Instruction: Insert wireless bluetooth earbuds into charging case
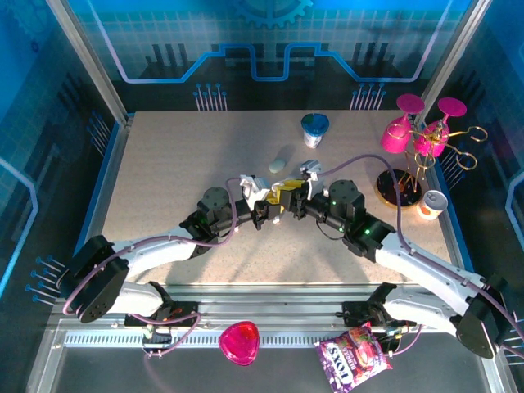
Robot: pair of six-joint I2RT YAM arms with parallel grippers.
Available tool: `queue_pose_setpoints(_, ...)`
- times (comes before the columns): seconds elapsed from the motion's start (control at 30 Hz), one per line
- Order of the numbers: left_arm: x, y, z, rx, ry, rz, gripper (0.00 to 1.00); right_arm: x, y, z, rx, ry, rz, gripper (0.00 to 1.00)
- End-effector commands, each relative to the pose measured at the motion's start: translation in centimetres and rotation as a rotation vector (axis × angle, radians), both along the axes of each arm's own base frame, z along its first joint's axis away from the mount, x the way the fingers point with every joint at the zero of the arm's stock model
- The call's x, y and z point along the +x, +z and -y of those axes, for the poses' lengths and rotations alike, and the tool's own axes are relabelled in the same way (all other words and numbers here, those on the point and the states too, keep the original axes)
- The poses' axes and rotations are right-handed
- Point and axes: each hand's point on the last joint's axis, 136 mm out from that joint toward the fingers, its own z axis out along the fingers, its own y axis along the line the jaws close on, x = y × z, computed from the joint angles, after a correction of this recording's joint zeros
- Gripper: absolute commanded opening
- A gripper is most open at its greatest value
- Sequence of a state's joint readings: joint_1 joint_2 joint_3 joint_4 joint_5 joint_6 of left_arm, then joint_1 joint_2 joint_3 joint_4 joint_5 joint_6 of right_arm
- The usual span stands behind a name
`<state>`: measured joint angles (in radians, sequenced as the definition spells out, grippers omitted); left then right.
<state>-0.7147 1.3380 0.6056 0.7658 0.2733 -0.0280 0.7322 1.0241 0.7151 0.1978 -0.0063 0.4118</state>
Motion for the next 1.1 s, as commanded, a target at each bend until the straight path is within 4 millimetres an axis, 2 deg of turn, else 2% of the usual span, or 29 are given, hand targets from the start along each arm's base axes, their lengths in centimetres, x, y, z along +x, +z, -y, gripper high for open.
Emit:
queue_pose_setpoints(0.0, -0.6, 7.4, -0.3, -0.157, -0.002, 0.162, 0.15, -0.5, -2.8, 0.6, -0.066, -0.025, -0.067, 0.24)
queue_pose_setpoints(0.57, -0.2, 6.9, 0.0, -0.141, 0.002, 0.167, 0.15, -1.8, -2.4, -1.8, -0.097, 0.063, -0.050, 0.25)
queue_pose_setpoints(0.73, -0.1, 6.4, 0.2, -0.132, -0.002, 0.163, 0.15, -1.9, -1.5, -1.7, -0.062, 0.059, -0.039, 0.25)
queue_pose_setpoints(1.07, -0.4, 6.1, 0.1, -0.126, -0.010, 0.166, 0.15, -1.9, 1.6, -1.0, 0.003, 0.032, 0.012, 0.25)
